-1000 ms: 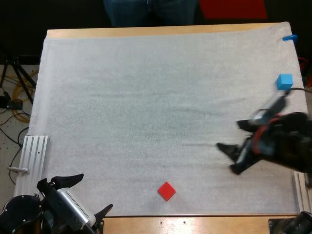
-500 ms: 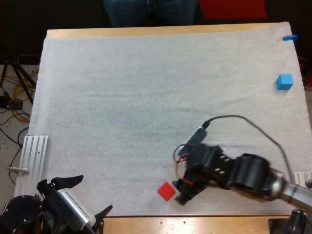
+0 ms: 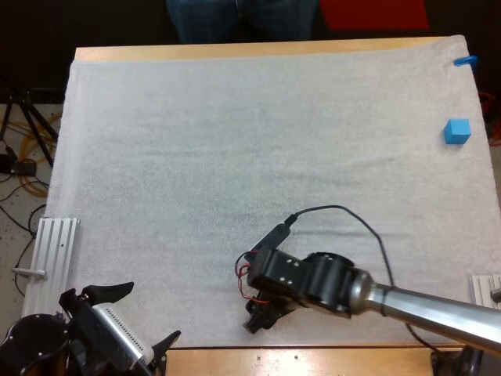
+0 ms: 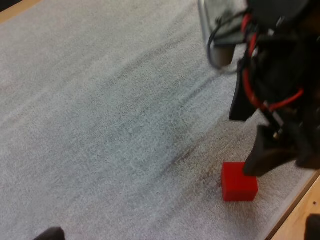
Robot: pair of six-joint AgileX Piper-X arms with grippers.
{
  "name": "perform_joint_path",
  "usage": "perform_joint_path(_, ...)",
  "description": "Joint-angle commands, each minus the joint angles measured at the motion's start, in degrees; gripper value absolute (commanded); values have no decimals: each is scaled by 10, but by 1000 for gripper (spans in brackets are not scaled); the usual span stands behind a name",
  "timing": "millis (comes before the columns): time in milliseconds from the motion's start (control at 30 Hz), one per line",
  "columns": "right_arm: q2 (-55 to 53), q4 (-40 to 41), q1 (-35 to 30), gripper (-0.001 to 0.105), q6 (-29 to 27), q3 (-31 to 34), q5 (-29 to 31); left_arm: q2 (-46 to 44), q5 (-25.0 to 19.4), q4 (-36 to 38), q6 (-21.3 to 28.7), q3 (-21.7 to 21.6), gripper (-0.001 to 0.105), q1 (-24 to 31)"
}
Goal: Stack red cube on blue cube
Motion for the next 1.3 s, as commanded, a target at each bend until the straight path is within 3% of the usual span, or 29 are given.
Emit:
perform_joint_path(0,9,-2,0,70,4,-5,-7,1,4,-1,2,-2,87,-2)
perform_joint_path(667,135,-36,0,69,4,-5,-32,1,4,-1,2,-2,87,-2)
perform_joint_path(767,143,-36,0,55,4,-5,-32,1,4,-1,2,-2,87,-2)
perform_joint_path(833,144,-36,0,37,3,-5,-32,1,4,-1,2,-2,87,-2)
perform_joint_path(933,144,-36,0,18,-1,-5,-32,1,4,-1,2,-2,87,-2)
perform_joint_path(1033,137,-30,0,10,-1,-5,-32,1,4,-1,2,-2,87,-2)
perform_joint_path(1267,82,47,-14,9,-28,-40,24,1,4,-1,2,-2,87,-2)
